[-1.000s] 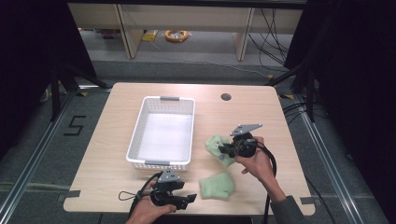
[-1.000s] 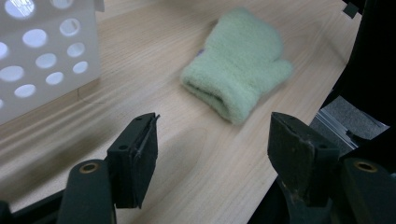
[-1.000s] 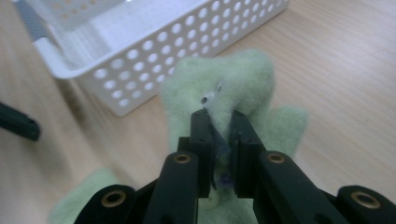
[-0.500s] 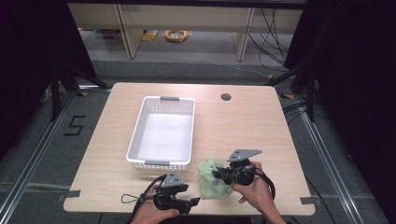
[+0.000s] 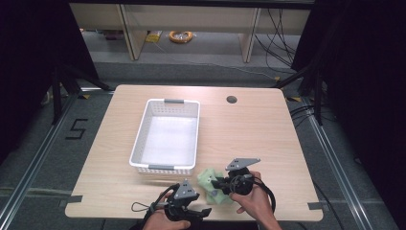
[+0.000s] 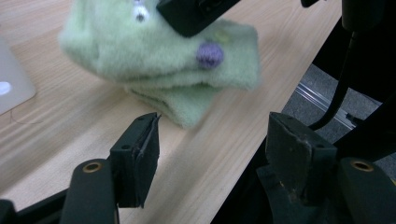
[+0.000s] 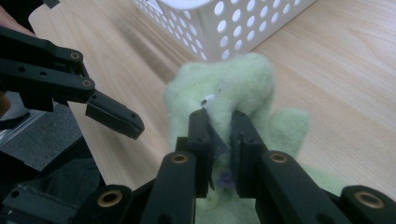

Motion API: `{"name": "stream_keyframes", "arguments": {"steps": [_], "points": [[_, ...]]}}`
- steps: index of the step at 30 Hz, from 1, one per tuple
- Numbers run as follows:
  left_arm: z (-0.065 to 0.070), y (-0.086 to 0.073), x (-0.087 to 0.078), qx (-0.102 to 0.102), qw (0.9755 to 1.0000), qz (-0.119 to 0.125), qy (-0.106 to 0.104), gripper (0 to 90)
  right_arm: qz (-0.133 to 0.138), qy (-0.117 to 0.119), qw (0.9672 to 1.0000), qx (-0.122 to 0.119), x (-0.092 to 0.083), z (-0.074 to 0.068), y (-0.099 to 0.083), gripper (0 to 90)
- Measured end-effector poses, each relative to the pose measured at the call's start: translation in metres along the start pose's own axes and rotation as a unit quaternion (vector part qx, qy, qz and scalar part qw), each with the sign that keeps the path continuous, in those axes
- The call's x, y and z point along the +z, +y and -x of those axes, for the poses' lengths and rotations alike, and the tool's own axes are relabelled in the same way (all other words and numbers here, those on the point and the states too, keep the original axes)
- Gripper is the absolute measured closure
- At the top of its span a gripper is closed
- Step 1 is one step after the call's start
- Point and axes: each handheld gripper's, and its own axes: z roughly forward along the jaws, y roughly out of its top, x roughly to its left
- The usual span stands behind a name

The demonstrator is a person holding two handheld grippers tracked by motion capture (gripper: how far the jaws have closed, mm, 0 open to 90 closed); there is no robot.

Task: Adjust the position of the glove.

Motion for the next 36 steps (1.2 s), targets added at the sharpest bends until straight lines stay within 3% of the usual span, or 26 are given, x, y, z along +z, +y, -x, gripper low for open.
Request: {"name": "stream_keyframes", "arguments": {"steps": [7, 8, 9, 10, 11, 14, 16, 17, 18, 19, 22, 23, 24, 27, 28, 30, 31, 34, 36], "points": [[0.002, 0.000, 0.006, 0.004, 0.9999, -0.007, 0.007, 34.8, -0.008, 0.000, 0.9999, 0.015, 0.007, -0.001, -0.006, 80.6], [0.002, 0.001, 0.008, 0.015, 0.9998, -0.008, 0.008, 34.8, -0.003, -0.005, 0.9999, 0.013, 0.008, -0.001, -0.007, 80.6], [0.006, 0.001, 0.011, -0.001, 1.0000, 0.001, 0.004, 34.7, -0.005, -0.003, 0.9999, 0.015, 0.008, -0.002, -0.007, 80.5], [0.006, 0.002, 0.012, 0.013, 0.9999, -0.001, 0.008, 34.8, -0.006, 0.000, 0.9998, 0.016, 0.009, -0.002, -0.007, 80.2], [0.006, 0.002, 0.012, 0.013, 0.9999, -0.001, 0.008, 34.8, -0.005, 0.000, 0.9998, 0.019, 0.010, -0.002, -0.007, 79.9], [0.010, 0.005, 0.018, 0.029, 0.9995, -0.011, 0.010, 34.8, -0.007, -0.003, 0.9997, 0.025, 0.011, 0.000, -0.008, 75.3], [0.012, 0.005, 0.020, 0.019, 0.9997, -0.013, 0.010, 34.7, -0.011, 0.000, 0.9996, 0.025, 0.011, 0.001, -0.008, 74.6], [0.009, 0.006, 0.021, 0.035, 0.9990, -0.021, 0.019, 34.6, -0.015, -0.001, 0.9996, 0.023, 0.010, 0.001, -0.009, 70.8], [0.011, 0.005, 0.022, 0.020, 0.9995, -0.014, 0.018, 34.6, -0.006, 0.006, 0.9997, 0.023, 0.011, 0.002, -0.008, 69.2], [0.009, 0.005, 0.022, 0.027, 0.9992, -0.020, 0.023, 34.6, -0.012, 0.006, 0.9997, 0.022, 0.007, 0.003, -0.007, 66.1], [0.008, 0.004, 0.022, 0.022, 0.9994, -0.017, 0.023, 34.5, 0.005, -0.001, 1.0000, 0.006, 0.000, 0.008, 0.000, 60.2], [0.009, 0.004, 0.022, 0.018, 0.9995, -0.015, 0.021, 34.6, 0.002, -0.001, 0.9999, -0.011, -0.002, 0.011, 0.004, 58.0], [0.009, 0.004, 0.022, 0.018, 0.9995, -0.015, 0.021, 34.6, 0.002, -0.001, 0.9999, -0.011, -0.002, 0.011, 0.004, 58.0], [0.008, 0.002, 0.022, 0.015, 0.9995, -0.015, 0.022, 34.5, -0.027, 0.008, 0.9976, -0.064, 0.004, 0.021, 0.021, 53.9], [0.008, 0.002, 0.022, 0.015, 0.9995, -0.015, 0.022, 34.5, -0.027, 0.008, 0.9976, -0.064, 0.004, 0.021, 0.021, 53.9], [0.007, 0.001, 0.021, 0.013, 0.9994, -0.017, 0.027, 34.5, -0.041, 0.028, 0.9945, -0.093, 0.019, 0.026, 0.033, 52.5], [0.007, 0.001, 0.020, 0.014, 0.9994, -0.018, 0.028, 34.5, -0.056, 0.034, 0.9930, -0.099, 0.022, 0.029, 0.038, 51.8], [0.007, 0.001, 0.021, 0.005, 0.9995, -0.015, 0.028, 34.4, -0.068, 0.045, 0.9911, -0.105, 0.030, 0.032, 0.045, 49.5], [0.006, 0.001, 0.020, 0.013, 0.9994, -0.014, 0.027, 34.3, -0.083, 0.057, 0.9894, -0.104, 0.038, 0.036, 0.050, 47.7]]}}
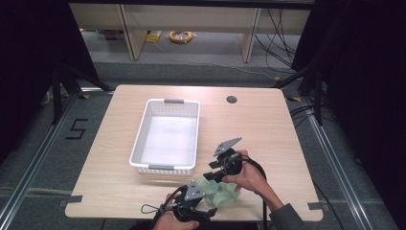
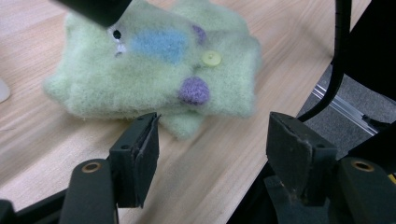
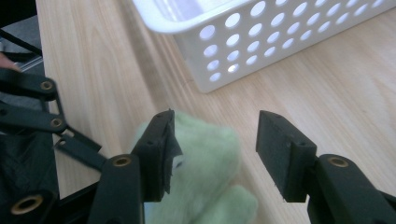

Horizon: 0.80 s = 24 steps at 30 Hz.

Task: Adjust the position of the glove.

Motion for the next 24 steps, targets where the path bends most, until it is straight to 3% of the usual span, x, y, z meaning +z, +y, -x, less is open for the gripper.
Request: {"name": "stream_keyframes", "arguments": {"steps": [1, 4, 5, 6, 7, 8, 9, 11, 12, 14, 16, 17, 19, 20, 21, 24], "points": [[0.000, 0.000, 0.000, -0.003, 1.0000, -0.001, 0.000, 34.2, -0.019, 0.011, 0.9997, -0.007, 0.007, 0.004, 0.003, 47.2], [0.000, -0.001, -0.002, 0.001, 1.0000, -0.004, -0.001, 34.2, -0.032, 0.019, 0.9993, -0.007, 0.013, 0.007, 0.004, 52.0], [0.000, -0.001, -0.002, -0.001, 1.0000, -0.003, -0.007, 34.2, -0.045, 0.023, 0.9987, -0.007, 0.014, 0.011, 0.002, 60.4], [0.001, -0.001, -0.002, -0.011, 0.9999, 0.004, -0.006, 34.2, -0.039, 0.039, 0.9983, -0.017, 0.015, 0.012, 0.001, 66.1], [-0.001, -0.001, -0.002, -0.002, 1.0000, -0.002, -0.006, 34.2, -0.039, 0.049, 0.9979, -0.018, 0.014, 0.013, 0.000, 74.5], [0.000, -0.001, -0.002, -0.008, 1.0000, 0.003, -0.005, 34.2, -0.038, 0.029, 0.9988, -0.006, 0.010, 0.011, -0.002, 79.5], [0.000, -0.001, -0.002, -0.008, 1.0000, 0.003, -0.005, 34.2, -0.038, 0.029, 0.9988, -0.006, 0.010, 0.011, -0.002, 79.5], [0.001, -0.001, -0.002, -0.016, 0.9998, 0.006, -0.005, 34.2, -0.014, 0.038, 0.9991, 0.011, 0.002, 0.009, -0.004, 90.0], [0.000, 0.000, -0.002, -0.004, 1.0000, 0.006, -0.004, 34.2, -0.009, 0.032, 0.9993, 0.014, -0.001, 0.008, -0.005, 90.0], [0.001, 0.000, -0.001, -0.005, 0.9999, 0.009, -0.004, 34.1, 0.005, 0.023, 0.9995, 0.022, -0.008, 0.008, -0.006, 90.0], [0.002, 0.000, 0.000, -0.009, 0.9999, 0.004, 0.003, 34.1, 0.006, 0.023, 0.9995, 0.022, -0.010, 0.007, -0.006, 90.0], [0.003, 0.000, 0.000, -0.002, 1.0000, 0.003, 0.000, 34.1, 0.012, 0.027, 0.9993, 0.021, -0.013, 0.007, -0.007, 90.0], [0.004, -0.001, 0.001, -0.009, 0.9999, 0.002, -0.005, 34.1, 0.018, 0.034, 0.9992, 0.010, -0.013, 0.008, -0.008, 86.8], [0.004, -0.001, 0.001, -0.011, 0.9999, 0.003, -0.005, 34.1, 0.015, 0.032, 0.9993, 0.013, -0.012, 0.009, -0.008, 81.7], [0.004, -0.001, 0.001, -0.008, 0.9999, 0.005, -0.005, 34.1, 0.002, 0.031, 0.9994, 0.016, -0.009, 0.007, -0.006, 70.8], [0.001, -0.002, 0.000, 0.001, 1.0000, -0.002, -0.004, 34.2, -0.019, 0.037, 0.9991, 0.008, 0.002, 0.004, -0.002, 60.5]]}}
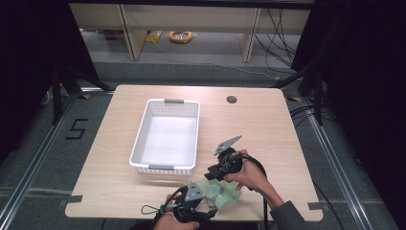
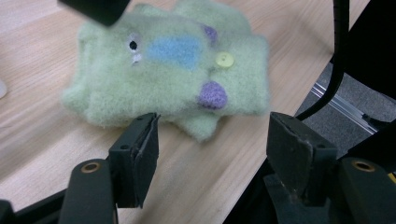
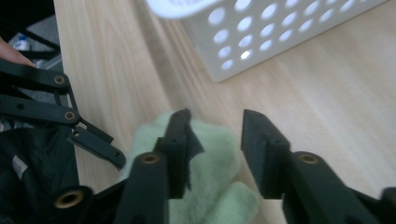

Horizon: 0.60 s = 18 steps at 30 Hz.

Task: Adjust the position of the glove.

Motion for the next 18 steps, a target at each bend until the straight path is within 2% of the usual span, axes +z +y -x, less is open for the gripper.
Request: {"name": "stream_keyframes", "arguments": {"steps": [2, 3, 4, 5, 6, 7, 10, 11, 12, 13, 15, 16, 17, 18], "points": [[0.000, 0.000, 0.000, -0.002, 1.0000, 0.000, 0.000, 34.2, -0.017, -0.007, 0.9997, 0.015, 0.006, -0.001, 0.001, 55.8], [-0.002, 0.000, -0.001, -0.001, 1.0000, -0.001, 0.007, 34.3, -0.024, -0.005, 0.9996, 0.012, 0.009, 0.001, 0.000, 55.6], [-0.002, 0.000, -0.001, -0.001, 1.0000, -0.001, 0.007, 34.4, -0.027, -0.005, 0.9996, -0.004, 0.011, 0.006, 0.000, 58.1], [-0.001, -0.001, -0.001, -0.007, 1.0000, 0.002, 0.005, 34.4, -0.030, -0.001, 0.9994, 0.017, 0.011, 0.005, -0.001, 60.2], [-0.001, -0.001, -0.001, -0.014, 0.9999, 0.001, 0.004, 34.4, -0.030, 0.003, 0.9993, 0.021, 0.012, 0.007, -0.002, 63.0], [-0.002, -0.001, -0.002, -0.007, 1.0000, 0.002, 0.000, 34.4, -0.026, 0.015, 0.9987, 0.042, 0.013, 0.007, -0.003, 67.4], [-0.002, -0.001, -0.001, -0.014, 0.9999, 0.002, -0.001, 34.4, -0.022, 0.015, 0.9979, 0.060, 0.014, 0.012, -0.007, 83.3], [-0.002, -0.001, -0.001, -0.014, 0.9999, 0.002, -0.001, 34.5, -0.020, 0.016, 0.9972, 0.070, 0.013, 0.012, -0.008, 85.1], [-0.001, -0.001, -0.001, -0.015, 0.9999, 0.004, -0.004, 34.5, -0.020, 0.016, 0.9972, 0.070, 0.013, 0.012, -0.008, 85.1], [-0.002, -0.001, -0.001, -0.011, 0.9999, 0.004, -0.001, 34.5, -0.010, 0.011, 0.9980, 0.062, 0.012, 0.012, -0.009, 86.6], [-0.002, -0.001, -0.001, -0.012, 0.9999, 0.005, 0.006, 34.5, 0.003, -0.009, 0.9976, 0.069, 0.007, 0.008, -0.009, 87.2], [-0.002, -0.001, -0.001, -0.015, 0.9998, 0.009, 0.005, 34.6, 0.007, -0.008, 0.9974, 0.071, 0.005, 0.007, -0.008, 87.4], [-0.003, 0.000, -0.002, -0.005, 0.9999, 0.005, 0.008, 34.5, 0.018, -0.010, 0.9973, 0.070, 0.002, 0.007, -0.009, 87.5], [-0.001, 0.000, -0.002, -0.013, 0.9998, 0.012, 0.004, 34.6, 0.022, -0.017, 0.9971, 0.071, -0.002, 0.006, -0.008, 87.6]]}}
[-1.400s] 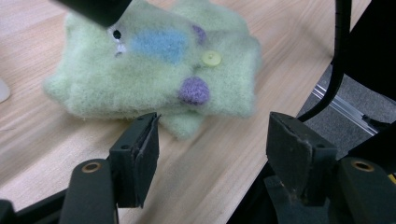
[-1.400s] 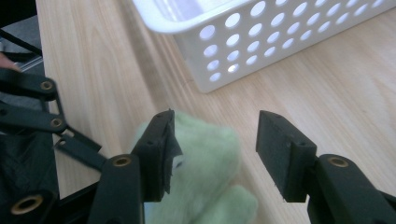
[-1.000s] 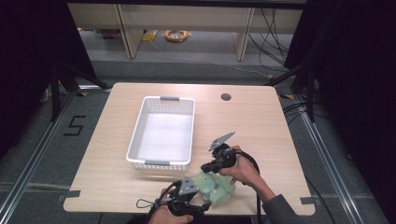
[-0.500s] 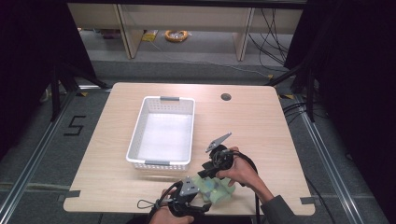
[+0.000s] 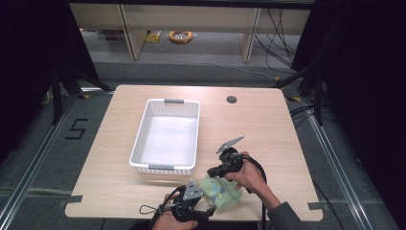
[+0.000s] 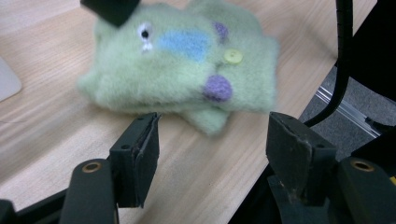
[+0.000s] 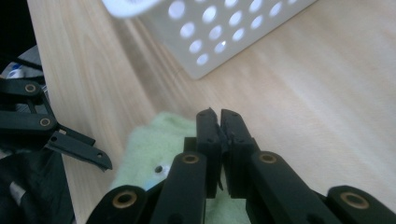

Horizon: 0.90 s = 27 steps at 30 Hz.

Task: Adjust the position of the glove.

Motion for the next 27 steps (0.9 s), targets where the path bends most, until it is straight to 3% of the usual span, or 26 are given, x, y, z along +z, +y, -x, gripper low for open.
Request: {"name": "stream_keyframes", "arguments": {"steps": [3, 4, 6, 10, 11, 12, 13, 14, 15, 16, 18, 20, 21, 23, 25, 26, 27], "points": [[0.000, 0.001, 0.000, 0.005, 1.0000, -0.001, 0.007, 34.6, 0.023, -0.003, 0.9995, 0.020, -0.012, -0.004, -0.001, 87.7], [0.001, 0.001, 0.001, 0.002, 0.9999, 0.000, 0.011, 34.6, 0.030, -0.012, 0.9994, 0.011, -0.015, -0.003, -0.002, 87.7], [0.003, 0.001, 0.004, 0.006, 0.9999, 0.004, 0.010, 35.0, 0.044, -0.019, 0.9986, 0.024, -0.020, -0.004, -0.006, 87.8], [0.008, 0.002, 0.006, 0.025, 0.9994, 0.011, 0.022, 38.5, 0.064, -0.024, 0.9969, 0.038, -0.028, -0.001, -0.013, 88.2], [0.011, 0.003, 0.005, 0.041, 0.9988, 0.008, 0.027, 39.0, 0.069, -0.031, 0.9961, 0.044, -0.029, 0.000, -0.015, 88.3], [0.011, 0.003, 0.005, 0.041, 0.9988, 0.008, 0.027, 39.2, 0.068, -0.024, 0.9956, 0.060, -0.030, 0.000, -0.017, 89.8], [0.014, 0.006, 0.006, 0.041, 0.9989, 0.010, 0.023, 39.3, 0.077, -0.023, 0.9952, 0.056, -0.030, 0.003, -0.019, 90.0], [0.014, 0.007, 0.007, 0.053, 0.9983, 0.009, 0.021, 39.7, 0.079, -0.024, 0.9952, 0.053, -0.031, 0.005, -0.020, 90.0], [0.015, 0.008, 0.008, 0.053, 0.9982, 0.007, 0.027, 40.4, 0.076, -0.019, 0.9945, 0.069, -0.033, 0.003, -0.022, 90.0], [0.014, 0.009, 0.009, 0.067, 0.9973, 0.001, 0.029, 41.3, 0.081, -0.023, 0.9946, 0.061, -0.034, 0.004, -0.023, 90.0], [0.015, 0.009, 0.013, 0.065, 0.9975, 0.005, 0.027, 44.3, 0.077, -0.034, 0.9948, 0.058, -0.036, 0.004, -0.026, 90.0], [0.014, 0.009, 0.015, 0.063, 0.9976, 0.004, 0.029, 44.3, 0.077, -0.023, 0.9949, 0.062, -0.036, 0.004, -0.027, 90.0], [0.014, 0.009, 0.017, 0.060, 0.9977, 0.009, 0.031, 47.4, 0.081, -0.029, 0.9948, 0.054, -0.036, 0.008, -0.028, 90.0], [0.013, 0.010, 0.017, 0.072, 0.9968, 0.007, 0.035, 50.1, 0.079, -0.029, 0.9951, 0.052, -0.036, 0.008, -0.028, 90.0], [0.013, 0.010, 0.018, 0.059, 0.9976, 0.009, 0.036, 52.3, 0.075, -0.031, 0.9954, 0.051, -0.035, 0.005, -0.027, 90.0], [0.010, 0.012, 0.018, 0.081, 0.9954, 0.003, 0.051, 53.5, 0.076, -0.026, 0.9956, 0.047, -0.033, 0.006, -0.027, 89.0], [0.010, 0.012, 0.019, 0.074, 0.9959, 0.015, 0.051, 54.0, 0.076, -0.024, 0.9958, 0.045, -0.032, 0.006, -0.026, 87.1]]}}
